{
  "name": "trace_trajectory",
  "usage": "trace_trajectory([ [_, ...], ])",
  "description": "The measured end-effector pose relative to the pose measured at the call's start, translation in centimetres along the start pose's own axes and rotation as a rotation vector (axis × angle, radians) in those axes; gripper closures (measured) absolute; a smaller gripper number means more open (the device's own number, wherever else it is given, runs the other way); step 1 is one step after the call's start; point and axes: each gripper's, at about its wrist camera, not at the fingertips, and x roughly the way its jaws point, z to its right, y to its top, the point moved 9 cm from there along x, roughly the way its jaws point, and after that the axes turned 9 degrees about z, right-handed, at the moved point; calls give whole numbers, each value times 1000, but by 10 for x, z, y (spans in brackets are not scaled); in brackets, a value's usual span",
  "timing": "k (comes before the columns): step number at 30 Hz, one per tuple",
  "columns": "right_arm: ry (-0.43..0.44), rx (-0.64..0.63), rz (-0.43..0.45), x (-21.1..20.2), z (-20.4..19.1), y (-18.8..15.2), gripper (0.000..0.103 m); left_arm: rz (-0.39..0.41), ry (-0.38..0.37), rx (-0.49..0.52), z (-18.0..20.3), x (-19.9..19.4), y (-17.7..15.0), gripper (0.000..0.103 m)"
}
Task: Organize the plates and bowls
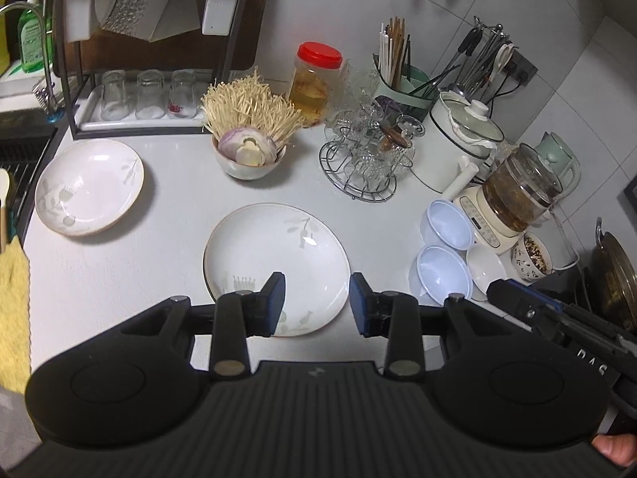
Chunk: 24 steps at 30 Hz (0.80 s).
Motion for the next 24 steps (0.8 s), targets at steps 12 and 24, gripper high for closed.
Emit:
trace_trajectory([
  [12, 74, -23, -34, 4, -15, -5, 81, 27, 75, -67, -22, -18, -8, 60],
  [24, 75, -14, -84, 27, -34, -17, 81, 8, 87, -98, -58, -11, -6, 54],
])
